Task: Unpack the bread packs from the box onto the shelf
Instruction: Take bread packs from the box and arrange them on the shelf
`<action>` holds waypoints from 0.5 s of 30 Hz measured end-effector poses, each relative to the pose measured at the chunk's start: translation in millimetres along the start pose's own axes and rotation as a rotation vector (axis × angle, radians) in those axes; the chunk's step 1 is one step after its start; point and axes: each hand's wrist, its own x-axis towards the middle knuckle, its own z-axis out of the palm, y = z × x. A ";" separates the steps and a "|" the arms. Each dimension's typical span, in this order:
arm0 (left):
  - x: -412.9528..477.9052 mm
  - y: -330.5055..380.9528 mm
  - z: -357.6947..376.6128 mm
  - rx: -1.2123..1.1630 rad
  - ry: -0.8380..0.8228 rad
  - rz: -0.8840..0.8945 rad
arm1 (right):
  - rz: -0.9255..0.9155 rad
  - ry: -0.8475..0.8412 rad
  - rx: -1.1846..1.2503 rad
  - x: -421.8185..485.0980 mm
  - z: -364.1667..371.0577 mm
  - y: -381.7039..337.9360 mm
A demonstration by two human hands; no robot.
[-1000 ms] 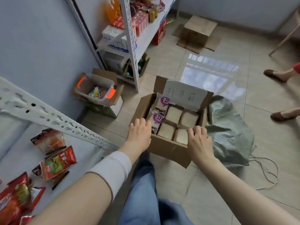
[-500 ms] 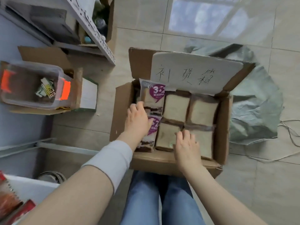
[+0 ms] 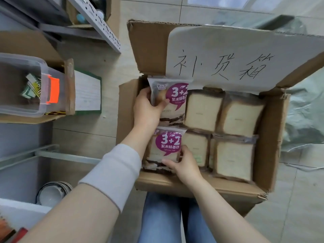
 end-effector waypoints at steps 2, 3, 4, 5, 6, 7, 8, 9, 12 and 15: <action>-5.0 1.7 -6.9 0.015 -0.056 0.024 | 0.007 0.018 0.033 -11.7 -11.0 2.0; -9.2 3.2 -10.4 0.013 -0.062 0.052 | 0.013 0.044 0.041 -17.5 -17.9 4.2; -14.3 4.7 -14.2 0.004 -0.048 0.084 | 0.022 0.073 0.057 -23.5 -24.9 6.5; -20.9 6.1 -18.7 -0.009 -0.018 0.117 | 0.031 0.097 0.079 -29.8 -31.5 9.0; -28.3 7.6 -24.2 -0.022 0.021 0.144 | 0.033 0.112 0.105 -37.0 -37.9 11.3; -36.2 9.5 -30.7 -0.037 0.056 0.161 | 0.028 0.120 0.127 -44.3 -44.7 13.0; -45.6 11.8 -38.0 -0.065 0.084 0.164 | 0.019 0.123 0.143 -52.4 -50.9 14.0; -56.7 14.3 -46.9 -0.111 0.103 0.158 | 0.014 0.120 0.157 -61.6 -57.5 15.2; -105.2 23.2 -77.2 -0.274 0.184 0.168 | -0.040 0.070 0.168 -94.6 -77.2 16.3; -175.8 28.7 -109.8 -0.373 0.304 0.200 | -0.128 -0.024 0.129 -140.7 -92.4 9.2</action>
